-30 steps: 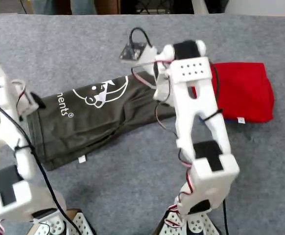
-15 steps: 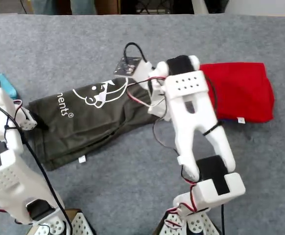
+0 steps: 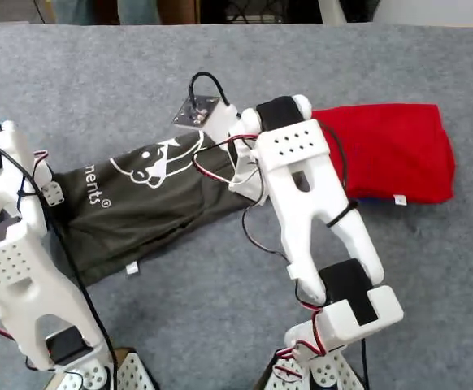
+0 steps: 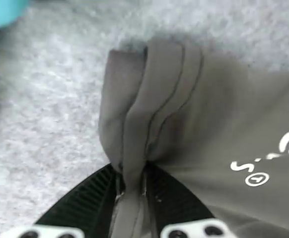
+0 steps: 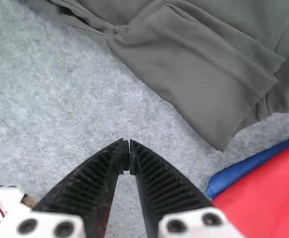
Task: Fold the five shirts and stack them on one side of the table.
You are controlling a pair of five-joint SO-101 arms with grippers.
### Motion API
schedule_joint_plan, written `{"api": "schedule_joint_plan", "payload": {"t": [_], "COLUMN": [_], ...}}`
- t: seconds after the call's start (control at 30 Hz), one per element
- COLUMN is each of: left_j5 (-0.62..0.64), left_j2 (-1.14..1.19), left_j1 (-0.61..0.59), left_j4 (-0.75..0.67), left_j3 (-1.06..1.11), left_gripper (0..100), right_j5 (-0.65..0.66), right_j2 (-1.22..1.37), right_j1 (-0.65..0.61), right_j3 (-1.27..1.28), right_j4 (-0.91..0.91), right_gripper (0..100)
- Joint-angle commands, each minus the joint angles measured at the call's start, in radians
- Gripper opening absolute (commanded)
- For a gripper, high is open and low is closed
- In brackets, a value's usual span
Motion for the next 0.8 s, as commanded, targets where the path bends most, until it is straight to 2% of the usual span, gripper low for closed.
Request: {"api": "schedule_joint_plan", "payload": {"t": [0.0,0.13,0.33,0.47,0.57,0.67,0.77], "left_j5": [-0.014,-0.038,-0.054,-0.055,-0.049,-0.049,-0.049], "left_j2": [-0.008,-0.057,-0.187,-0.293,-0.382,-0.47,-0.552], "left_j1": [-0.101,-0.119,-0.077,0.01,0.084,0.168,0.255], "left_j4": [0.104,0.201,0.201,0.201,0.201,0.201,0.199], "left_j3": [-0.16,-0.311,-0.277,-0.189,-0.119,-0.039,0.028], "left_gripper": [3,3,3,3,3,3,3], "right_j5": [-0.032,-0.087,-0.086,-0.086,-0.081,-0.014,0.043], "right_j2": [-0.054,-0.054,-0.048,-0.054,-0.054,-0.059,-0.104], "right_j1": [-0.008,-0.008,0.009,0.069,0.176,0.272,0.313], "right_j3": [-0.127,-0.272,-0.415,-0.464,-0.483,-0.486,-0.507], "right_j4": [0.005,0.006,-0.017,-0.086,-0.101,-0.101,-0.101], "right_gripper": [1.5,1.5,1.5,1.5,1.5,1.5,1.5]}}
